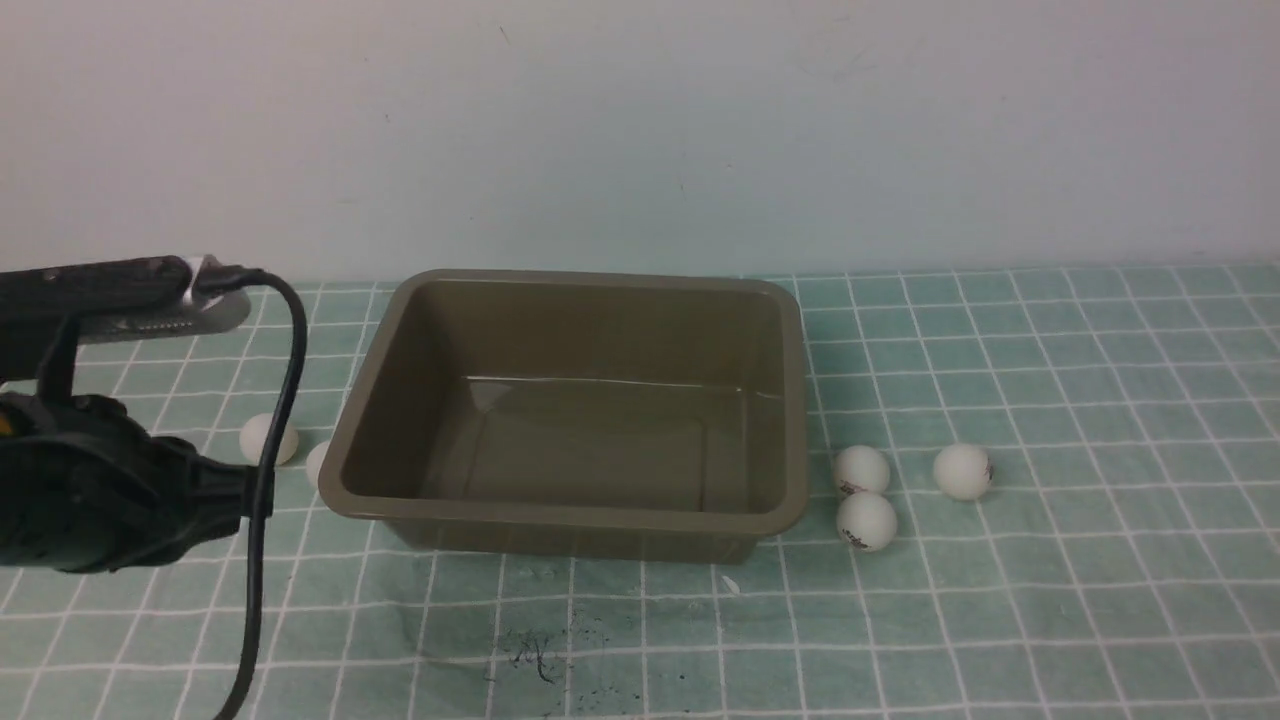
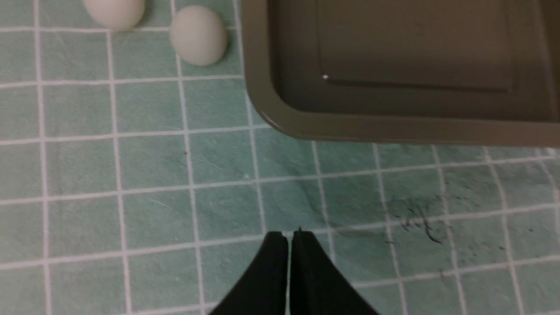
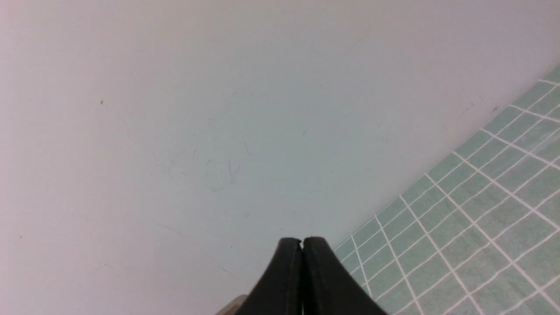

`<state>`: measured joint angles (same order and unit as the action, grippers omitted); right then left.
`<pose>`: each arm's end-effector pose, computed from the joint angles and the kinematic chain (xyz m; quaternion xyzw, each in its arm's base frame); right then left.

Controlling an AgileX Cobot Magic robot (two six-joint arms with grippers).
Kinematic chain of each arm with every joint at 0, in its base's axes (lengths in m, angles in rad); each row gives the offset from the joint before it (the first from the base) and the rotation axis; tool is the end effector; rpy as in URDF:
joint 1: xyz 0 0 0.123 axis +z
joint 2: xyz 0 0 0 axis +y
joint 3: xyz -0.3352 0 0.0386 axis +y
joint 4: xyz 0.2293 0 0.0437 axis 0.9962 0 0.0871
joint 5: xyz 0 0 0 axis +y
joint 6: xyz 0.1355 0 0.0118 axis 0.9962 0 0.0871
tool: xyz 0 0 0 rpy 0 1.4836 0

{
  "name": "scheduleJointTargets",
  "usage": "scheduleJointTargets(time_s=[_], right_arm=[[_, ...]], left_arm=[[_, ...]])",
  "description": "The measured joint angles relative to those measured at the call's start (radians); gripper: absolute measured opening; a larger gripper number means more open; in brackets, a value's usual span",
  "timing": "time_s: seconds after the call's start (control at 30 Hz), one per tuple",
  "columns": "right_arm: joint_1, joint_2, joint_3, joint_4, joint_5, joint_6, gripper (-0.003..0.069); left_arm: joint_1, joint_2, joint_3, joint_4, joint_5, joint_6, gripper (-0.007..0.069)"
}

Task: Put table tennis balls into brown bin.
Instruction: 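Reach for and grasp a ping pong ball on the table beside the basket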

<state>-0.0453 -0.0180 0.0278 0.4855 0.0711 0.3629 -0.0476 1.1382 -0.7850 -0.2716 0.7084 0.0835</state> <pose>0.0300 0.0032 0.1989 0.2923 0.6382 0.2887 0.6511 0.2006 -0.0333 0.2958 -0.0102 0.9498 -0.1092 0.2931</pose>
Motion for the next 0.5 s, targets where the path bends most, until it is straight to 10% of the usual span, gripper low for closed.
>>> scheduleJointTargets(time_s=[0.17,0.5], right_arm=[[0.000,0.000,0.000,0.037,0.015,-0.001,-0.0010],[0.000,0.250,-0.352,0.034,0.577,-0.261,-0.0010]], left_arm=[[0.125,0.150,-0.103,0.011,-0.007,-0.006,-0.0005],[0.198,0.510,-0.377,-0.019,0.032,0.123,0.0073]])
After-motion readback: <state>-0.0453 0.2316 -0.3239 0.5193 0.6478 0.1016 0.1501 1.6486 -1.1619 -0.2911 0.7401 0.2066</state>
